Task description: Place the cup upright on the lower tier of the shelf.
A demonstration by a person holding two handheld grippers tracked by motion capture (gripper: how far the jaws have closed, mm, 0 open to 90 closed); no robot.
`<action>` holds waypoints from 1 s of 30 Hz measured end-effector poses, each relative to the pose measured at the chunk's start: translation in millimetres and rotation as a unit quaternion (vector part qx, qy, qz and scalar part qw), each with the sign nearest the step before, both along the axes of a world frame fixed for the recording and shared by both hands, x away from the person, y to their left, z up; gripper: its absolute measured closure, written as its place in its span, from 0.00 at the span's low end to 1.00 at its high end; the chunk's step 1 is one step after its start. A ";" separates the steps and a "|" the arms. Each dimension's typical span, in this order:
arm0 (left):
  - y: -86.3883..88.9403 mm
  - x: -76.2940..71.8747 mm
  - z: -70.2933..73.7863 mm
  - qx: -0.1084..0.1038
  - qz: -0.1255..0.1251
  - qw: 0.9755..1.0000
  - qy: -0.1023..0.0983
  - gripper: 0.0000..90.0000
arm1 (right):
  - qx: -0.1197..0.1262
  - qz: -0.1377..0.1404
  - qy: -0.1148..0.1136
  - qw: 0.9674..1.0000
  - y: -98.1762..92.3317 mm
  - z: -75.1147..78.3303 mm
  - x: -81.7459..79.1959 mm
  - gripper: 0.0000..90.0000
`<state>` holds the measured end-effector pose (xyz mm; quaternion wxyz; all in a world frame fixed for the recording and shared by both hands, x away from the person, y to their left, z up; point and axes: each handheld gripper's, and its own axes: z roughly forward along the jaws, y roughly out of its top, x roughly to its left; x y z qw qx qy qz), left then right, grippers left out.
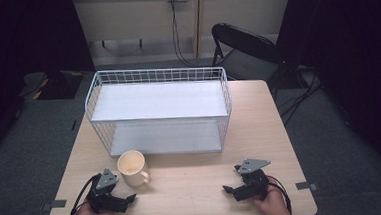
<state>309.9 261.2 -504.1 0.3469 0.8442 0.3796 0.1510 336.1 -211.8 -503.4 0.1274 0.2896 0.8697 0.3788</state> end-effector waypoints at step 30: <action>1.3 -6.5 42.1 -0.042 0.005 0.999 -0.019 0.23 | 0.000 0.000 0.000 1.000 0.0 0.0 0.0 0.14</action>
